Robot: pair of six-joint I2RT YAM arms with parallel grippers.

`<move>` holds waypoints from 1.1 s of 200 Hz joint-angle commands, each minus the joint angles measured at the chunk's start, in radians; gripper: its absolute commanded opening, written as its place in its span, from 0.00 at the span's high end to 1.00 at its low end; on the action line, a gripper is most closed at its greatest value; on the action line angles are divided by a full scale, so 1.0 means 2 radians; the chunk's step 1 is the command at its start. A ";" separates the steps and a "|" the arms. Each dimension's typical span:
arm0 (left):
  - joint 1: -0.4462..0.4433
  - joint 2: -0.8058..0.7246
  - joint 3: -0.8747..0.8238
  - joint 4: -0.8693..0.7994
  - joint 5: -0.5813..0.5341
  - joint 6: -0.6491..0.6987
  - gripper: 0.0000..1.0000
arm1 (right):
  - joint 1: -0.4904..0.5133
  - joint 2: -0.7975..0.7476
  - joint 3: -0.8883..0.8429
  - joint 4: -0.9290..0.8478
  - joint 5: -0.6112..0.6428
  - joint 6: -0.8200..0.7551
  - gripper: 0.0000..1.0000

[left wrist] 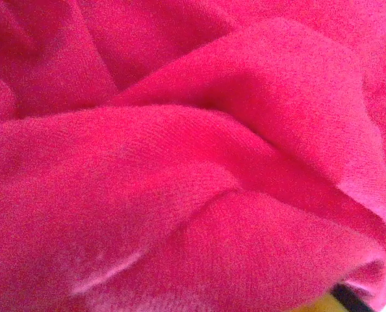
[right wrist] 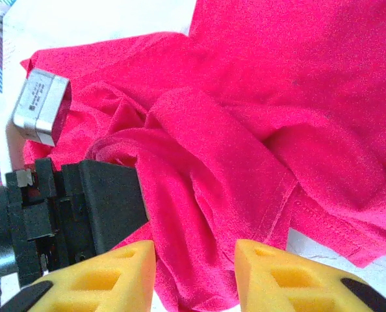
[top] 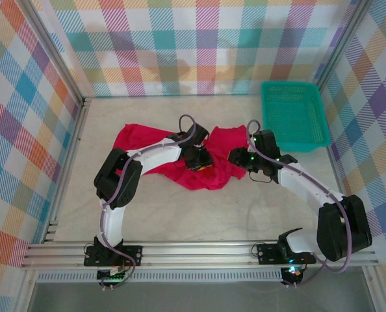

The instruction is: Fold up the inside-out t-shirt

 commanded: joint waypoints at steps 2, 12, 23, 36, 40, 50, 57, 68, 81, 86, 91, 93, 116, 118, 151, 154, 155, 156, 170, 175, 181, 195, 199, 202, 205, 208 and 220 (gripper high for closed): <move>-0.002 0.011 0.017 -0.008 -0.017 -0.003 0.83 | 0.000 0.014 0.002 0.013 -0.031 0.005 0.63; -0.002 0.014 0.018 -0.009 -0.018 -0.003 0.91 | 0.000 0.020 0.003 0.016 -0.038 0.006 0.63; -0.002 0.014 0.016 -0.010 -0.019 -0.002 1.00 | 0.001 0.026 0.006 0.018 -0.045 0.006 0.63; -0.002 0.009 0.015 -0.016 -0.024 0.000 1.00 | 0.003 0.037 0.014 0.013 -0.051 0.003 0.62; -0.002 0.007 0.014 -0.018 -0.026 0.000 1.00 | 0.004 0.040 0.016 0.011 -0.053 0.002 0.62; -0.002 -0.003 0.011 -0.023 -0.032 0.003 1.00 | 0.005 0.048 0.020 0.009 -0.055 0.000 0.61; -0.002 -0.012 0.008 -0.025 -0.037 0.006 1.00 | 0.006 0.052 0.023 0.010 -0.056 -0.001 0.60; -0.002 -0.025 0.005 -0.029 -0.044 0.007 1.00 | 0.006 0.058 0.025 0.012 -0.058 0.000 0.60; -0.002 -0.039 -0.002 -0.025 -0.045 0.005 1.00 | 0.006 0.062 0.028 0.009 -0.056 0.001 0.60; -0.002 -0.043 -0.006 -0.021 -0.044 0.004 0.99 | 0.006 0.062 0.028 0.009 -0.053 0.001 0.60; -0.002 -0.046 -0.009 -0.017 -0.042 0.000 0.89 | 0.006 0.061 0.028 0.006 -0.048 0.002 0.60; -0.002 -0.047 -0.010 -0.014 -0.041 -0.002 0.85 | 0.006 0.060 0.028 0.005 -0.046 0.001 0.60; -0.004 -0.043 -0.018 0.008 -0.029 -0.023 0.58 | 0.005 0.050 0.027 -0.004 -0.028 0.001 0.60; -0.004 -0.041 -0.019 0.010 -0.028 -0.025 0.57 | 0.005 0.049 0.027 -0.004 -0.027 0.001 0.60; -0.014 -0.016 -0.011 0.020 -0.015 -0.041 0.57 | 0.005 0.035 0.026 -0.019 -0.010 -0.002 0.60; -0.015 -0.013 -0.010 0.020 -0.015 -0.042 0.58 | 0.005 0.033 0.025 -0.019 -0.008 -0.002 0.60; -0.015 -0.013 -0.009 0.019 -0.015 -0.042 0.58 | 0.005 0.033 0.025 -0.019 -0.008 -0.002 0.60; -0.015 -0.012 -0.009 0.019 -0.016 -0.042 0.59 | 0.005 0.033 0.025 -0.019 -0.007 -0.003 0.60; -0.019 -0.001 -0.001 0.015 -0.014 -0.045 0.62 | 0.003 0.026 0.022 -0.022 -0.003 -0.003 0.60; -0.020 0.003 0.001 0.015 -0.013 -0.047 0.63 | 0.002 0.023 0.021 -0.022 -0.001 -0.003 0.60; -0.022 0.006 0.003 0.015 -0.014 -0.048 0.64 | 0.001 0.022 0.021 -0.023 0.000 -0.003 0.60; -0.025 0.015 0.008 0.013 -0.017 -0.051 0.64 | -0.002 0.017 0.018 -0.022 0.001 -0.003 0.60; -0.026 0.017 0.009 0.013 -0.017 -0.051 0.64 | -0.001 0.017 0.017 -0.022 0.001 -0.003 0.61; -0.026 0.019 0.010 0.013 -0.018 -0.052 0.64 | -0.002 0.016 0.017 -0.022 0.001 -0.003 0.61; -0.026 0.020 0.011 0.012 -0.018 -0.052 0.65 | -0.002 0.016 0.016 -0.022 0.001 -0.003 0.60; -0.027 0.023 0.012 0.012 -0.018 -0.052 0.65 | -0.003 0.016 0.016 -0.022 0.001 -0.003 0.60; -0.027 0.031 0.018 0.009 -0.020 -0.054 0.65 | -0.004 0.015 0.014 -0.021 -0.002 -0.003 0.61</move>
